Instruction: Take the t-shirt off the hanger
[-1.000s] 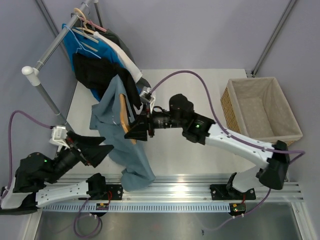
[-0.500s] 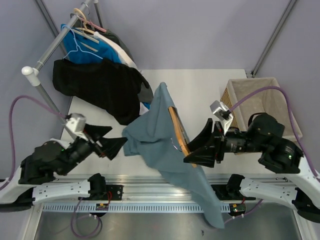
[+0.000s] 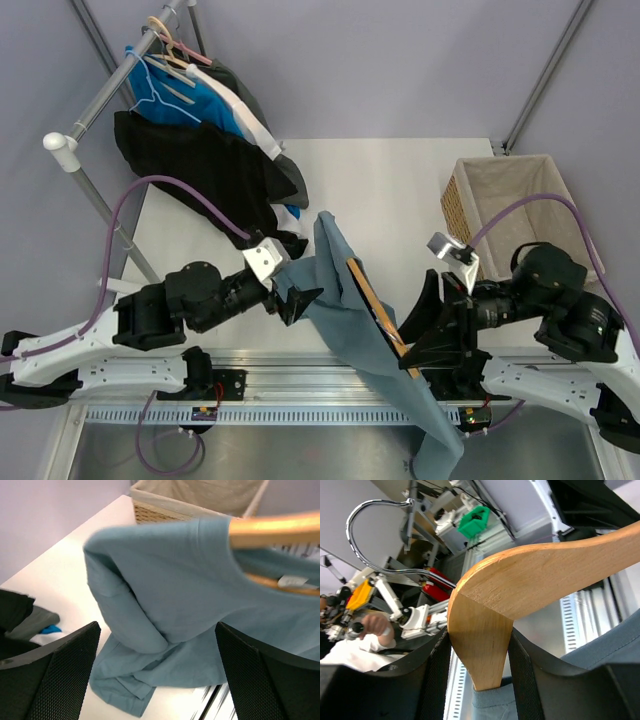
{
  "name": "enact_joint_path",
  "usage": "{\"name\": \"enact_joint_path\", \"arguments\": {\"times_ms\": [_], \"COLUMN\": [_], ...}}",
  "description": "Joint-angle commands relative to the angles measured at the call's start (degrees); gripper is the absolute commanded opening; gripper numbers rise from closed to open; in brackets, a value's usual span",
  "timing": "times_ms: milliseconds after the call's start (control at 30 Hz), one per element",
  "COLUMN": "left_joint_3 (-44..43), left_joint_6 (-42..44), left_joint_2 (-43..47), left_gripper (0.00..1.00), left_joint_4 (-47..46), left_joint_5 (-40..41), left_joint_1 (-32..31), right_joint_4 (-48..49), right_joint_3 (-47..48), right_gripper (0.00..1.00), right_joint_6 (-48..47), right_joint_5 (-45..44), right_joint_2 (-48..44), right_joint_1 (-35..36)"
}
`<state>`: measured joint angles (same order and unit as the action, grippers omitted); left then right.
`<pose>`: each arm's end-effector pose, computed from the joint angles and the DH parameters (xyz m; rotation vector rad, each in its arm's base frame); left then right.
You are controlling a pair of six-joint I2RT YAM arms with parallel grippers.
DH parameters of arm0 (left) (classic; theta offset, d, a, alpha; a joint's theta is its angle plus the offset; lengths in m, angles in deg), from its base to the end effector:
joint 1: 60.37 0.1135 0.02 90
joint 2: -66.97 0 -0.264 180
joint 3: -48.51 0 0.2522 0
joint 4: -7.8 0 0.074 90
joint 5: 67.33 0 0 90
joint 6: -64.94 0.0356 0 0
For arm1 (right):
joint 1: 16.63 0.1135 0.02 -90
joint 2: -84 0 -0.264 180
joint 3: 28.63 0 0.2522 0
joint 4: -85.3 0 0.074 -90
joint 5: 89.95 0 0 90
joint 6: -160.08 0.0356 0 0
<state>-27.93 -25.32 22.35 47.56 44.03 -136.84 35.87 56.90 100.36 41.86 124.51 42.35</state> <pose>0.0483 -0.1452 0.4171 0.8411 1.5310 -0.6761 0.0301 0.0960 0.4557 -1.0920 1.6297 1.7057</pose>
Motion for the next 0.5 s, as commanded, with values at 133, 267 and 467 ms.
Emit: {"name": "enact_joint_path", "arguments": {"times_ms": [133,267,467], "left_joint_3": [3.0,1.95,1.85], "left_joint_6": [5.09,5.44,6.75], "left_joint_2": [-0.81,-1.78,-3.1], "left_gripper": [0.99,0.99,0.98], "left_joint_4": [-7.89,-9.73,-14.65], "left_joint_5": [-5.99,-3.27,-0.53], "left_joint_1": [-0.26,-0.26,-0.26], "right_joint_4": [13.76,18.08,19.84], "right_joint_3": [-1.98,-3.83,-4.97], "right_gripper": [0.0,0.0,0.0], "right_joint_6": [10.14,13.75,15.24], "right_joint_5": [6.71,7.85,8.91], "right_joint_2": [-6.84,-8.34,-10.54], "right_joint_1": [0.43,0.35,0.35]}}
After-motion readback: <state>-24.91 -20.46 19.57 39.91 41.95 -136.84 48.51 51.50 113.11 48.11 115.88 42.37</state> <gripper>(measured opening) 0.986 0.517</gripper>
